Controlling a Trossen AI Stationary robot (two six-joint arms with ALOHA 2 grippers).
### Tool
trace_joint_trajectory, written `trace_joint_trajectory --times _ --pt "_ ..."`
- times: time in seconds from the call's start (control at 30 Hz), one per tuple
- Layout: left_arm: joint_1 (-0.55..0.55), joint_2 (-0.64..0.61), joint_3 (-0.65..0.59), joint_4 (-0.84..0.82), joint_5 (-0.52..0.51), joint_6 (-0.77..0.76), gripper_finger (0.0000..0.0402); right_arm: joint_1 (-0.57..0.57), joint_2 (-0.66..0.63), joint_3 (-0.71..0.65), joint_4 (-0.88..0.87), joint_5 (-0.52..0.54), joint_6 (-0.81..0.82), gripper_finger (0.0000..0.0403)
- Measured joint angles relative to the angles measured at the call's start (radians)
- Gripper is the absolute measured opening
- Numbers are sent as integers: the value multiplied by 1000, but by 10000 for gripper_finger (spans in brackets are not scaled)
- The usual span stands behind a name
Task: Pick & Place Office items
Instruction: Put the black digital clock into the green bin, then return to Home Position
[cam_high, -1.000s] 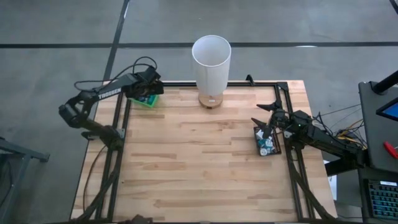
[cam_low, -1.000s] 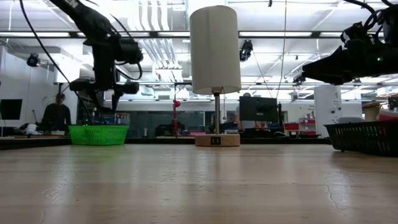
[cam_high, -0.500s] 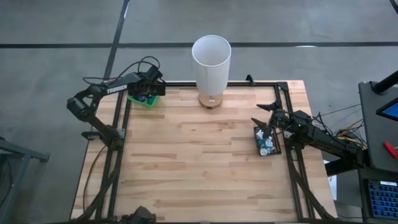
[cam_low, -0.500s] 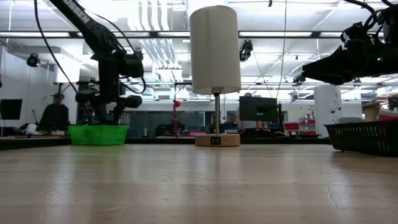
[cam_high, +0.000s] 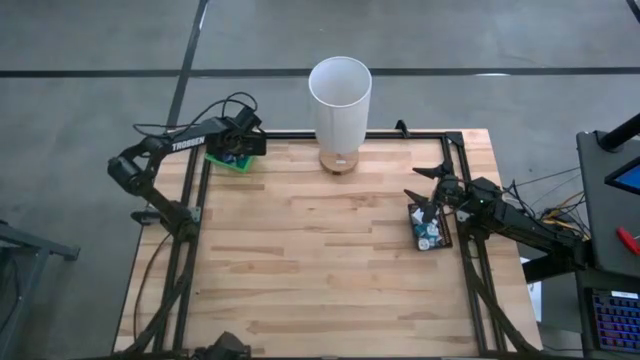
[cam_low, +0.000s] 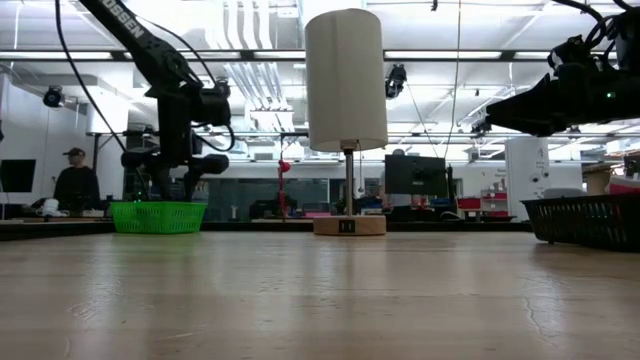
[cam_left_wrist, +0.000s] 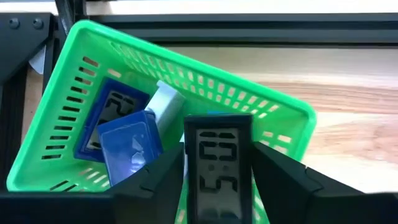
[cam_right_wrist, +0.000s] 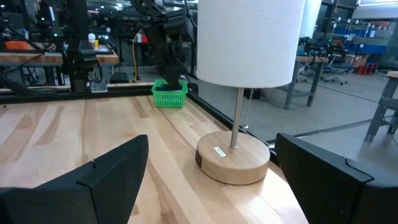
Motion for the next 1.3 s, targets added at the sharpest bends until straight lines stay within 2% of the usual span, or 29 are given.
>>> trace_joint_trajectory --times 0.37,0.93,1.3 --pt "1 0 -12 0 12 -18 226 0 0 0 0 0 0 345" --pt "1 -1 -13 -3 33 -9 227 0 0 0 0 0 0 349" --pt "-2 -94 18 -41 70 1 227 0 0 0 0 0 0 343"
